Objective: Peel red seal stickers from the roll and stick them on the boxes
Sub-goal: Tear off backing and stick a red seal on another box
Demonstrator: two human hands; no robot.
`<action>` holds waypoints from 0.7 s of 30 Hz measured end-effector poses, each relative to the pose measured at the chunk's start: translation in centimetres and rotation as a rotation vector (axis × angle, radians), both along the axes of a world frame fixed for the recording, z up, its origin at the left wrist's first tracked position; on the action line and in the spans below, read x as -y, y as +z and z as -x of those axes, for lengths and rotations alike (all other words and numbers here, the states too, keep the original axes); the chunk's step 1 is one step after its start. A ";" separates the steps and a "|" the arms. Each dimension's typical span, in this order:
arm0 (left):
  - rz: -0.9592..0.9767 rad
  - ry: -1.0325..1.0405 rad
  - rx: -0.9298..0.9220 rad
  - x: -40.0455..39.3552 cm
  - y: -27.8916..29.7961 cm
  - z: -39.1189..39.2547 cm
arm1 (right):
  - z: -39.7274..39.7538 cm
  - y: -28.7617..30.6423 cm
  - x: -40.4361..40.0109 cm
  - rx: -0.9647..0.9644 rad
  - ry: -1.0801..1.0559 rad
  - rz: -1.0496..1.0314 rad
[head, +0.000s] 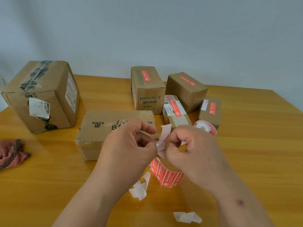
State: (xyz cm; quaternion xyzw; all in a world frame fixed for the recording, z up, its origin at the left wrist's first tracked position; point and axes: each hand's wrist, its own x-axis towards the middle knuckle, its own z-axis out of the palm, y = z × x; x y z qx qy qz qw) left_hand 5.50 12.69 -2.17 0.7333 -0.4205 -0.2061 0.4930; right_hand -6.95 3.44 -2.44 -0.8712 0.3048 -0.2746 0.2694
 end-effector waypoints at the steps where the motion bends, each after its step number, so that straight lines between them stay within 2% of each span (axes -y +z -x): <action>1: -0.008 -0.001 0.011 0.0 0.0 0.0 | 0.1 -0.1 0.1 -0.009 -0.003 0.005; 9: -0.041 -0.017 0.064 0.0 -0.2 -0.1 | 0.3 0.0 0.0 -0.050 -0.033 0.056; 16: -0.053 -0.028 0.115 -0.1 -0.4 -0.4 | 0.6 0.4 0.1 -0.167 -0.023 0.168; 21: -0.079 -0.016 0.147 -0.2 -0.3 -0.5 | 0.9 0.9 0.1 -0.233 -0.031 0.169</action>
